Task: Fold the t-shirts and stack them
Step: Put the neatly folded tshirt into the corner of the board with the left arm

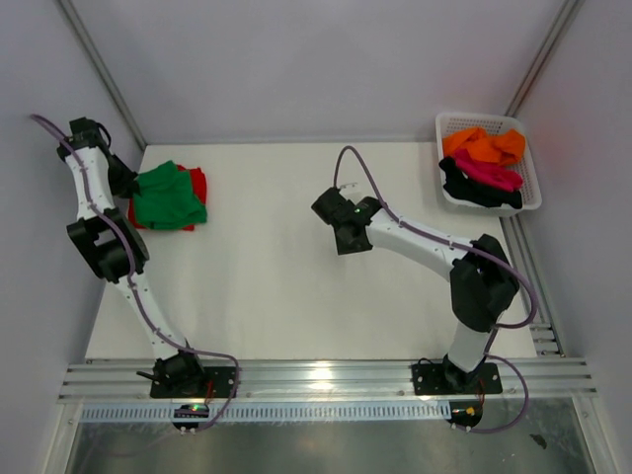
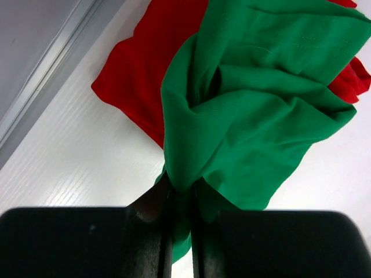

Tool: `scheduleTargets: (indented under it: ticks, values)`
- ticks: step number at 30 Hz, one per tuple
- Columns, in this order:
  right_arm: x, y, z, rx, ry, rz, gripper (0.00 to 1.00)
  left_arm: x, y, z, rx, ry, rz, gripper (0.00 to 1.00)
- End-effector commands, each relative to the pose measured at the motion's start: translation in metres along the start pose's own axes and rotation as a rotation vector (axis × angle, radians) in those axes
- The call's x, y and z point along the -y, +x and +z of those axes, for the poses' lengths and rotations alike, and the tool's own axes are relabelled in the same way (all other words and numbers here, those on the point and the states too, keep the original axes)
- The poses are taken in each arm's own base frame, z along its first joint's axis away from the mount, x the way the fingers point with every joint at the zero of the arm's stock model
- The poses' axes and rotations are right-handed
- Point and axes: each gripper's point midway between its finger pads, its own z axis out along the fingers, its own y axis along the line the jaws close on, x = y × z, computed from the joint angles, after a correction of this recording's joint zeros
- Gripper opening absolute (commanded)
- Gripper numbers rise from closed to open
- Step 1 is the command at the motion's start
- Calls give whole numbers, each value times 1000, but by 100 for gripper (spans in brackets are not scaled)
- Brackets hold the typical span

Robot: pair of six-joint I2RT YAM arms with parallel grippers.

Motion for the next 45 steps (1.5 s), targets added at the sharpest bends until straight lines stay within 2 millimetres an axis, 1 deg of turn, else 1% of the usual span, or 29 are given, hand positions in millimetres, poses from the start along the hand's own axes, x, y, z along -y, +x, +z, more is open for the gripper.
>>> scheduleTargets:
  ticks: [1, 5, 8, 10, 11, 14, 18, 19, 21, 22, 23, 25, 26, 27, 29, 30, 32, 33, 36, 37, 39, 40, 42, 43, 44, 45]
  values:
    - [3, -12, -5, 20, 27, 3, 41, 9, -19, -1, 61, 35, -17, 11]
    - [4, -8, -3, 4, 37, 10, 41, 17, -26, 3, 73, 68, -21, 11]
    - [4, -5, -2, -8, 41, 22, 41, 26, -38, -1, 108, 97, -26, 12]
    - [3, -2, -1, -19, 44, 26, 41, 27, -41, 0, 112, 104, -26, 12]
    - [3, -2, -1, -22, 42, 30, 41, 29, -45, -3, 128, 106, -22, 12]
    - [2, 1, 1, -36, 47, 32, 41, 26, -50, -5, 149, 90, -26, 11]
    - [2, 5, 2, -55, 59, 22, 41, 21, -65, -17, 225, 55, -31, 11]
    - [2, 6, 2, -57, 60, 19, 41, 20, -67, -17, 237, 43, -35, 12]
    - [2, 7, 2, -63, 65, 13, 41, 8, -72, -12, 258, -21, -51, 13]
    - [1, 7, 2, -64, 67, 11, 41, 4, -70, -7, 249, -45, -55, 14]
    - [1, 7, 2, -66, 68, 9, 41, -1, -65, 5, 223, -69, -58, 14]
    - [-1, 8, 1, -69, 69, 4, 41, -8, -54, 16, 177, -99, -55, 24]
    - [-2, 9, 1, -72, 70, 3, 41, -11, -47, 25, 150, -112, -62, 33]
    - [-4, 10, 1, -75, 70, -3, 41, -12, -43, 27, 134, -113, -66, 44]
    - [-5, 11, 2, -79, 70, -6, 41, -7, -39, 30, 115, -83, -70, 52]
    - [-7, 14, 3, -88, 72, -10, 41, -4, -39, 28, 116, -69, -71, 57]
    - [-10, 17, 4, -90, 72, -17, 41, 5, -42, 21, 123, -24, -66, 59]
    - [-11, 19, 5, -95, 72, -20, 41, 7, -45, 13, 139, -13, -60, 59]
    - [-16, 23, 7, -103, 67, -26, 41, 10, -50, -4, 171, 0, -55, 60]
    - [-18, 24, 8, -105, 64, -29, 41, 12, -53, -17, 192, 9, -48, 60]
    - [-21, 25, 9, -104, 56, -31, 41, 12, -54, -31, 216, -4, -34, 60]
    - [-24, 27, 10, -109, 52, -35, 41, 12, -57, -48, 245, -8, -22, 60]
    - [-27, 29, 11, -113, 46, -39, 41, 12, -59, -66, 290, -34, -2, 60]
    - [-29, 31, 12, -117, 43, -41, 41, 13, -60, -84, 324, -35, 11, 61]
    - [-30, 32, 12, -118, 41, -41, 41, 16, -61, -90, 342, -37, 19, 61]
    - [-32, 33, 12, -117, 40, -45, 41, 16, -62, -94, 356, -38, 18, 64]
